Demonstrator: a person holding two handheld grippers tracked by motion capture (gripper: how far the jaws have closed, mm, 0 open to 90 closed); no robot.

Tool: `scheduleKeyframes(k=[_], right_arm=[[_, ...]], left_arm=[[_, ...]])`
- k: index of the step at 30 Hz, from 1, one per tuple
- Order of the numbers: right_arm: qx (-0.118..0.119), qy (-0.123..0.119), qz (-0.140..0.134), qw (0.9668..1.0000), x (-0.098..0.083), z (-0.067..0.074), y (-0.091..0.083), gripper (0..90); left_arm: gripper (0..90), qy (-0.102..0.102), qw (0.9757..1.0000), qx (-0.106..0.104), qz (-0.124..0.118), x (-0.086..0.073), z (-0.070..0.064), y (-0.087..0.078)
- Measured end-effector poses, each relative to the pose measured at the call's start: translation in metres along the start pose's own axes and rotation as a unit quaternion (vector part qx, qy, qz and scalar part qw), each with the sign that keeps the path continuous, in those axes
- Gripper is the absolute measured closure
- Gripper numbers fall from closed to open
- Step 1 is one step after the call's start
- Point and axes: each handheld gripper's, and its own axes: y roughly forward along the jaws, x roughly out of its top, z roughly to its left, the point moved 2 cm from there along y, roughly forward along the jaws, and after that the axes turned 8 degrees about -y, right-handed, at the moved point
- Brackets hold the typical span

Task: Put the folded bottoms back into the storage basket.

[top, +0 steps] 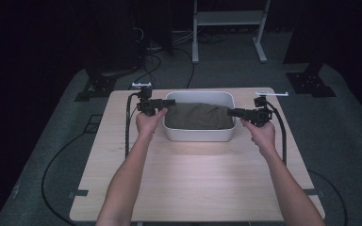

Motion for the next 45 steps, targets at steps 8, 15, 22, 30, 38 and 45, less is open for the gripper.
scheduleKeyframes(k=[8, 15, 22, 30, 38, 45], right_arm=[[0.013, 0.006, 0.003, 0.9999, -0.016, -0.004, -0.008, 44.9], [0.02, 0.013, -0.002, 0.9997, -0.026, -0.009, -0.021, 43.1], [0.021, 0.024, -0.006, 0.9995, -0.037, -0.017, -0.033, 41.0], [0.024, 0.031, -0.01, 0.9992, -0.046, -0.023, -0.044, 39.7], [0.025, 0.039, -0.012, 0.9989, -0.057, -0.028, -0.054, 38.7], [0.023, 0.043, -0.014, 0.9987, -0.067, -0.031, -0.065, 37.4]], left_arm=[[46.0, -0.002, 0.9999, -0.015, -0.004, -0.013, -0.001, -0.018], [43.9, -0.005, 0.9998, -0.021, -0.002, -0.028, -0.001, -0.027], [41.4, -0.002, 0.9996, -0.028, -0.001, -0.038, -0.002, -0.035], [39.7, 0.003, 0.9993, -0.038, -0.004, -0.047, -0.006, -0.046], [38.2, 0.014, 0.9989, -0.045, -0.002, -0.055, -0.008, -0.058], [33.9, 0.02, 0.9989, -0.043, -0.003, -0.07, -0.007, -0.06]])
